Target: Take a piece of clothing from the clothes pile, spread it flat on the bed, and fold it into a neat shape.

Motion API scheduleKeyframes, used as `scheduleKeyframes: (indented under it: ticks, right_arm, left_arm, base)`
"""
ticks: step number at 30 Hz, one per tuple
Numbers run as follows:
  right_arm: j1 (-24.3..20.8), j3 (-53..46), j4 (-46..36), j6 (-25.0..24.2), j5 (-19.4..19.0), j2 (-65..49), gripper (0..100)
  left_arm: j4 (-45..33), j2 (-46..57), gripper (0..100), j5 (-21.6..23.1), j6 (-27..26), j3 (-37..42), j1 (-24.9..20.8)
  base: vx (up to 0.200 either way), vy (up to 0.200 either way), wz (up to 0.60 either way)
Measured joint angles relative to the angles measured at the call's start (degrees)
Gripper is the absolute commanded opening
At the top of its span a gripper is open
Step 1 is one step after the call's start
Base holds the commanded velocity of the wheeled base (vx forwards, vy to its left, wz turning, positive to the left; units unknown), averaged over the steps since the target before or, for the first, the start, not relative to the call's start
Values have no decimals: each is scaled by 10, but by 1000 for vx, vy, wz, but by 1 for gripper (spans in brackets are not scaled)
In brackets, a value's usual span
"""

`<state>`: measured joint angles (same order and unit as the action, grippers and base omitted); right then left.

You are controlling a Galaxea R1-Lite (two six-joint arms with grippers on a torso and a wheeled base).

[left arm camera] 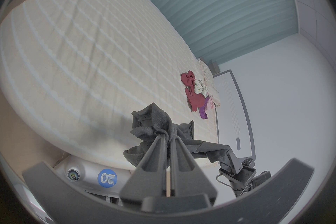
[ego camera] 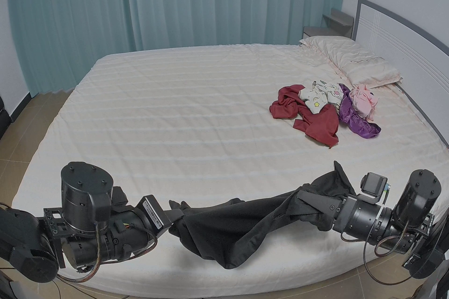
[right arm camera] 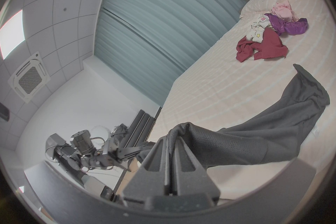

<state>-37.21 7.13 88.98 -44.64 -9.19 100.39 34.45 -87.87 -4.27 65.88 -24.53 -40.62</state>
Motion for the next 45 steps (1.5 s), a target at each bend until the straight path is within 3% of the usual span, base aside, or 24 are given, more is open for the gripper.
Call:
scheduleKeyframes:
  ticks: [12,15,21,28,35,45]
  right_arm:
    - [0,-38,-5,30,-94,-154,0]
    - [1,-31,-20,32,-99,-196,0]
    - [16,50,-134,31,-102,-267,0]
    - [75,234,-299,-4,-103,-308,0]
    - [165,393,-362,-39,-100,-255,0]
    - [250,450,-346,-54,-79,-66,0]
  left_arm:
    - [-30,76,0,42,-2,7,-22]
    - [-34,103,0,42,-4,6,-28]
    - [-38,150,0,35,-5,-1,-31]
    - [-45,183,0,10,-6,-23,-20]
    - [-73,186,0,-16,-5,-67,3]
    - [-82,113,0,-29,-5,-131,52]
  base:
    - [-183,0,0]
    - [0,0,0]
    - [0,0,0]
    - [0,0,0]
    - [29,0,0]
    - [200,0,0]
